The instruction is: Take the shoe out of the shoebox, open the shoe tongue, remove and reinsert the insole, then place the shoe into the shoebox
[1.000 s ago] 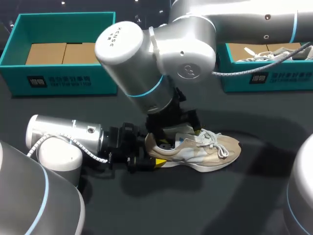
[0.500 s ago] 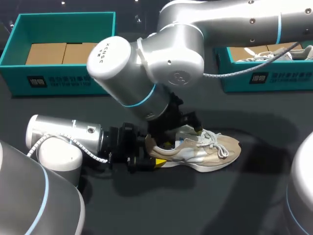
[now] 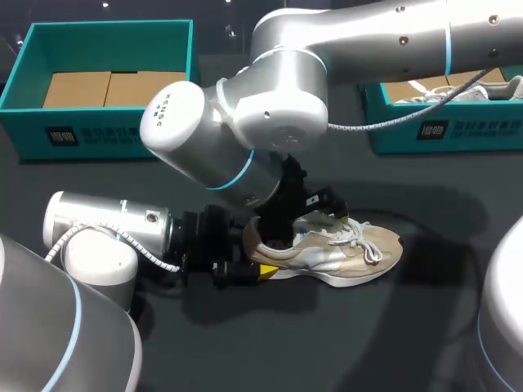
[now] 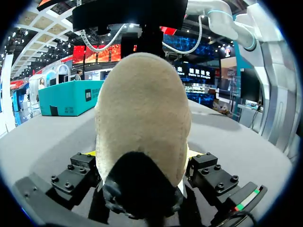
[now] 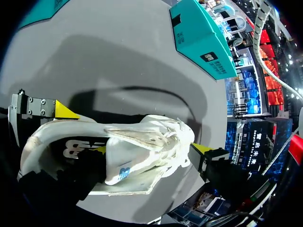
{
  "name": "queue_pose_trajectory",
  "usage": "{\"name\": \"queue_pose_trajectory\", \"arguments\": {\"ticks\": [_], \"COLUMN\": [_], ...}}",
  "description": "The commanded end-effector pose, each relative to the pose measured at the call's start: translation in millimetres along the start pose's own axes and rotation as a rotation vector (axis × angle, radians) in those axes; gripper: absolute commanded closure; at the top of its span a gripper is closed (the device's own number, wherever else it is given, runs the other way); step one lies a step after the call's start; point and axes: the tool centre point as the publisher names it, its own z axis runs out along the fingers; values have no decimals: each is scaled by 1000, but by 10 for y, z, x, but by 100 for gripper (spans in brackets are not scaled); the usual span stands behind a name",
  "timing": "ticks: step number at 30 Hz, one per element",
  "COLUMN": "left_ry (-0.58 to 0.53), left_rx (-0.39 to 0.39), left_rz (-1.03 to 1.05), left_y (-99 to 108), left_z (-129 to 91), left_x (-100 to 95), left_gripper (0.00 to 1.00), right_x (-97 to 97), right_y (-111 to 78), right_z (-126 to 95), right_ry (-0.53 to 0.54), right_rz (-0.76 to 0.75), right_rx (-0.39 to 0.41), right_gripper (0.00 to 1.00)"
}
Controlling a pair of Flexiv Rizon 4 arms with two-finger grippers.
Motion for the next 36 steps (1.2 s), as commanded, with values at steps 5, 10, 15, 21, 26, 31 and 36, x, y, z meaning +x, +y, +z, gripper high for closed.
{"name": "queue_pose_trajectory", "arguments": {"ticks": [5,10,15,21,26,31,36], "left_ry": [-1,-1,-1,-1,-1,-1,-1], "left_rx": [-1,-1,-1,-1,-1,-1,-1], "left_rz": [0,0,0,0,0,0,0], "left_y": [-5,-5,-5,-5,-5,-5,-5], "left_z": [-12,-12,-12,-12,-12,-12,-12], "left_x": [5,5,5,5,5,5,5], "left_gripper": [100,100,100,100,100,100,100], "right_x": [-116,-183,-189,-55,30,60,43], "right_y": [-39,-53,-88,-162,-193,-217,-220], "right_z": [-81,-117,-137,-109,-96,-180,-233], "right_ry": [-22,-25,-18,8,22,26,18], "right_rz": [410,414,405,385,372,369,362], "right_rx": [1,28,65,97,110,116,128], "right_gripper": [0,0,0,0,0,52,80]}}
